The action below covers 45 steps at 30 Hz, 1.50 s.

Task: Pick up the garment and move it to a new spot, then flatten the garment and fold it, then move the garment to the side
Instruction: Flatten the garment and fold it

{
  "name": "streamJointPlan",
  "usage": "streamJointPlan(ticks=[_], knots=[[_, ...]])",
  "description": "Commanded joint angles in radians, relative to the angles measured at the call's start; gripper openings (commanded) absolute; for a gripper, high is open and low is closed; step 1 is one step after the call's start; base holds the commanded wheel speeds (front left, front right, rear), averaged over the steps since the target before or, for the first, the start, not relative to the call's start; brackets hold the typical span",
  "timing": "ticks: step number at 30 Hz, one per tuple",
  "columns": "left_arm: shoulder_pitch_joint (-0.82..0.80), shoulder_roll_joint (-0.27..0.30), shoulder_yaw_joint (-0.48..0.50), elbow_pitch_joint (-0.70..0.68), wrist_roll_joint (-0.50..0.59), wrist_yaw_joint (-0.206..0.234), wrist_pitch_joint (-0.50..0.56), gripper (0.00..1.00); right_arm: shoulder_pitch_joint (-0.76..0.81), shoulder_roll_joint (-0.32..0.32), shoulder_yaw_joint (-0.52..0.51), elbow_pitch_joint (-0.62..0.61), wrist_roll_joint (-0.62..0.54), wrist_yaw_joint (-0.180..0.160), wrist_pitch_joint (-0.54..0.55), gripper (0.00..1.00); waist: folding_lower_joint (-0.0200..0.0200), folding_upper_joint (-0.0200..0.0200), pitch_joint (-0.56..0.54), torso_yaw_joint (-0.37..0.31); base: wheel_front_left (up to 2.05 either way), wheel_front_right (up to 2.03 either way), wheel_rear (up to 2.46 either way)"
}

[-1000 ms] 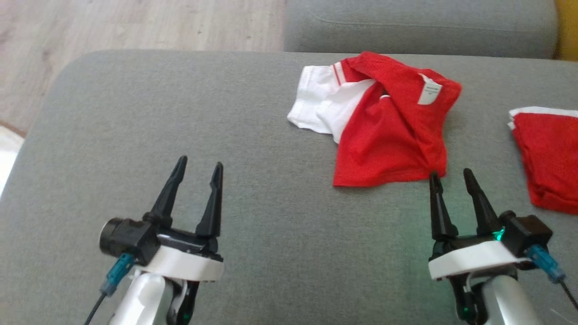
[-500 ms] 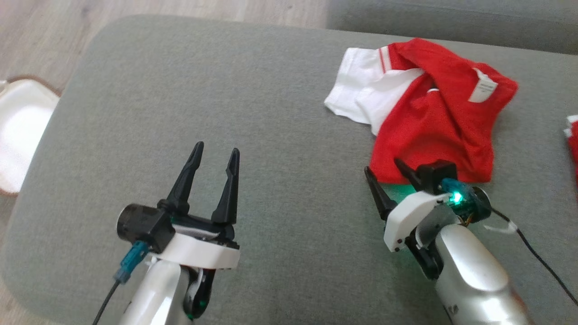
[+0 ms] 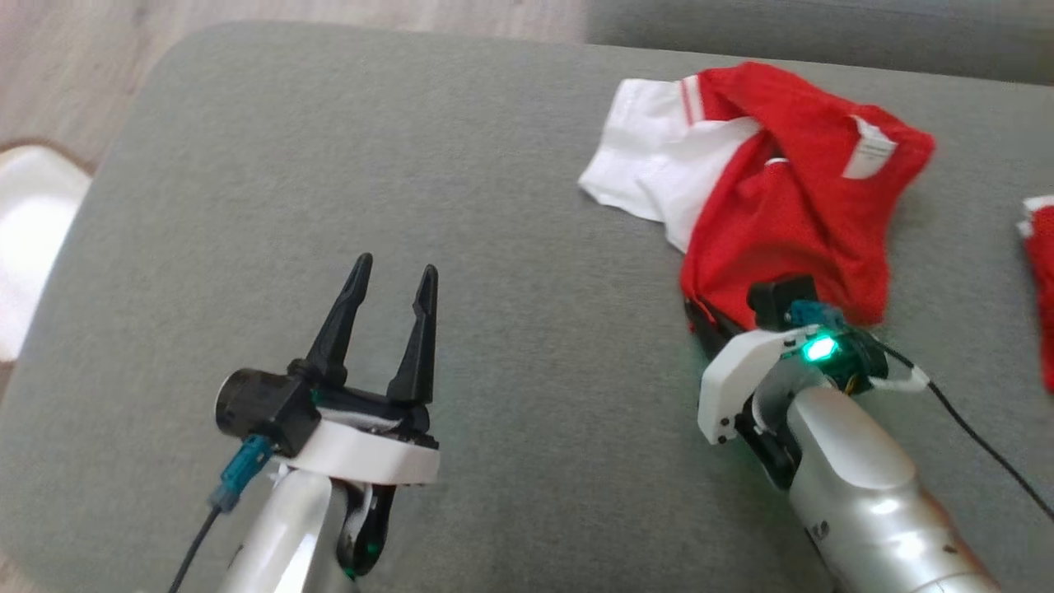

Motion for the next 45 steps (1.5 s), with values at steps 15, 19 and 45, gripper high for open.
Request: streamJointPlan(ticks=[15, 19, 45], knots=[[0.006, 0.001, 0.068, -0.040, 0.005, -0.006, -0.006, 1.00, 0.214, -0.165, -0.067, -0.162, 0.083, -0.001, -0.032, 0.00, -0.0001, 0.0000, -0.110, -0.255, 0.00, 0.00, 0.00], [0.015, 0.000, 0.065, -0.039, 0.005, -0.006, -0.006, 1.00, 0.278, -0.202, -0.126, -0.233, 0.084, -0.001, 0.004, 0.00, -0.0001, 0.0000, -0.121, -0.265, 0.00, 0.00, 0.00], [-0.022, -0.001, 0.001, -0.026, -0.021, -0.006, -0.006, 1.00, 0.247, -0.057, -0.046, -0.517, 0.020, -0.001, 0.004, 1.00, -0.0001, 0.0000, -0.035, -0.056, 0.00, 0.00, 0.00]])
